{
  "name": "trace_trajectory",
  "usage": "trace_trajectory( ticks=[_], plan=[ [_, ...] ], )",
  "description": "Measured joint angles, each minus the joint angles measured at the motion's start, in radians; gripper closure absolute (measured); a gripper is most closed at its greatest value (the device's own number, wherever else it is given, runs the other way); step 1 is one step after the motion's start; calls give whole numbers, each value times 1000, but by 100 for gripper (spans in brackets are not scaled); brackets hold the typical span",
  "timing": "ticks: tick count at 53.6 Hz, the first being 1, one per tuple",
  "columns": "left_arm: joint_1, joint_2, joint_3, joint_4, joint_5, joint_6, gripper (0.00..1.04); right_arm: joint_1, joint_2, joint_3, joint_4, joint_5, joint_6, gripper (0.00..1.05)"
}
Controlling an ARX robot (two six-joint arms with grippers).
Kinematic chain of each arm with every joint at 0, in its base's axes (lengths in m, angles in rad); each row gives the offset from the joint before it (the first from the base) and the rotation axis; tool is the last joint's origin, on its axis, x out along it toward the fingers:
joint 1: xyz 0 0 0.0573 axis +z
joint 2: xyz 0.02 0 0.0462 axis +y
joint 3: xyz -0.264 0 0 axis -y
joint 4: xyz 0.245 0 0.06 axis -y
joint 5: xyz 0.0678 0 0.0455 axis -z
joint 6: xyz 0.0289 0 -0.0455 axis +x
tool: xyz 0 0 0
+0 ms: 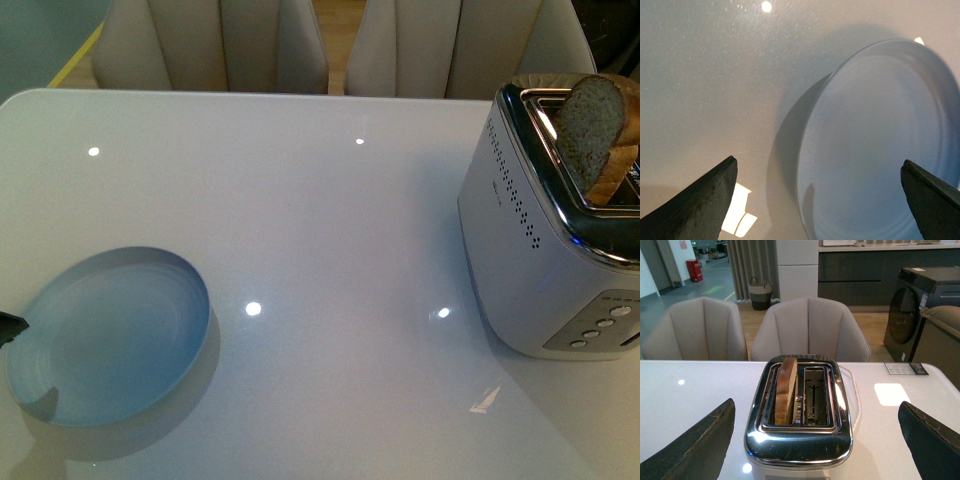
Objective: Left arm holds plate, right arm toasts bread
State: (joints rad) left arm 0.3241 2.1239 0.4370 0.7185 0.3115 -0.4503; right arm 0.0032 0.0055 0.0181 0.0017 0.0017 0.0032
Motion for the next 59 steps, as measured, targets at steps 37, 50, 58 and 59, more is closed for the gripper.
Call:
trace_trajectory(
  ticks=[37,50,58,59],
  plan=[
    [-374,-912,37,-513,-320,-213,7,0,0,0,0,0,0,9],
    [-493,-976,60,-570,-402,-262,7,0,0,0,0,0,0,9],
    [-495,-976,60,-570,-409,-269,7,0,0,0,0,0,0,9],
    [-495,-976,60,-570,-409,-270,7,0,0,0,0,0,0,9]
  ],
)
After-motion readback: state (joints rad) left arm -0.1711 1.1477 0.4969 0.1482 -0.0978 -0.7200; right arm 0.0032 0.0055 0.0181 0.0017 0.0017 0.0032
